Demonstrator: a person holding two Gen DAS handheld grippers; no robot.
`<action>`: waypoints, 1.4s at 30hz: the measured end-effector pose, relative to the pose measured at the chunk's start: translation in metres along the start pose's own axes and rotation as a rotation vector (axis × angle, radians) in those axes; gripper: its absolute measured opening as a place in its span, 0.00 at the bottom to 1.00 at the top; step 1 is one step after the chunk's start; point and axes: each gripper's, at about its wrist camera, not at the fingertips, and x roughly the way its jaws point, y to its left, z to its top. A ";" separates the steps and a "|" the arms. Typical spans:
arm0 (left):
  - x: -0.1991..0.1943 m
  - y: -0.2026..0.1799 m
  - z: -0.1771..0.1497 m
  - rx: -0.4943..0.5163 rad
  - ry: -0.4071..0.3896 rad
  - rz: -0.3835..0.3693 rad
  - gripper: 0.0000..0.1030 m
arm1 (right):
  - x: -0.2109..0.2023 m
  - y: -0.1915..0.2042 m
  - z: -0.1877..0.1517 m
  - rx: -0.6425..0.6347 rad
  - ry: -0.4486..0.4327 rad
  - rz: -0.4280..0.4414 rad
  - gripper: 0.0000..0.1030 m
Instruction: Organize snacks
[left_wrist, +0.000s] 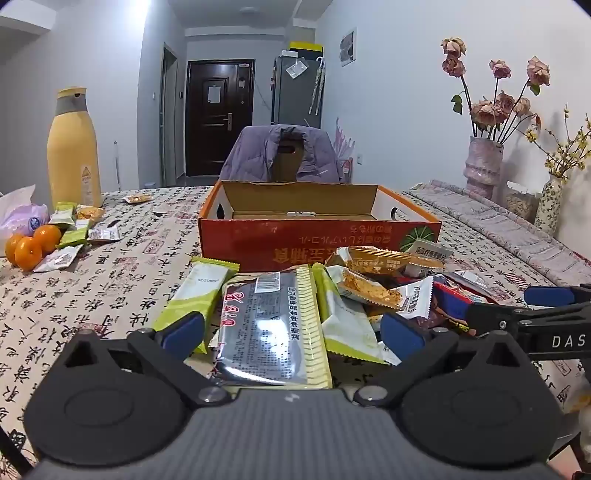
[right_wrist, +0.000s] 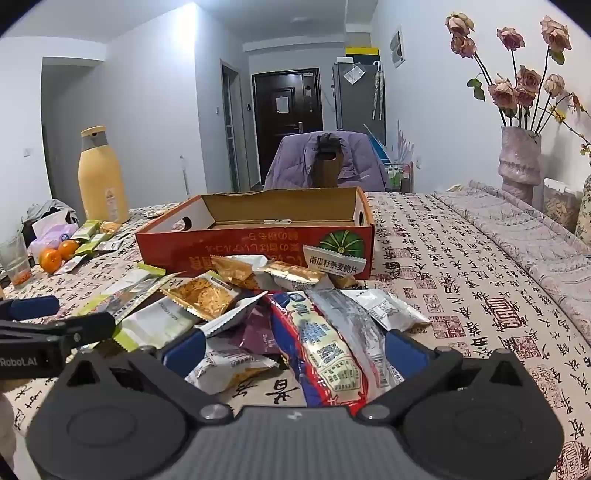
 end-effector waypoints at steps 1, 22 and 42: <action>0.000 0.000 0.000 -0.003 0.003 -0.003 1.00 | 0.000 0.000 0.000 0.000 0.001 0.001 1.00; 0.008 0.008 -0.002 -0.040 0.024 -0.012 1.00 | 0.008 -0.005 0.000 0.018 0.032 0.001 1.00; 0.008 0.009 -0.003 -0.061 0.022 -0.019 1.00 | 0.014 -0.004 -0.002 0.018 0.043 0.004 1.00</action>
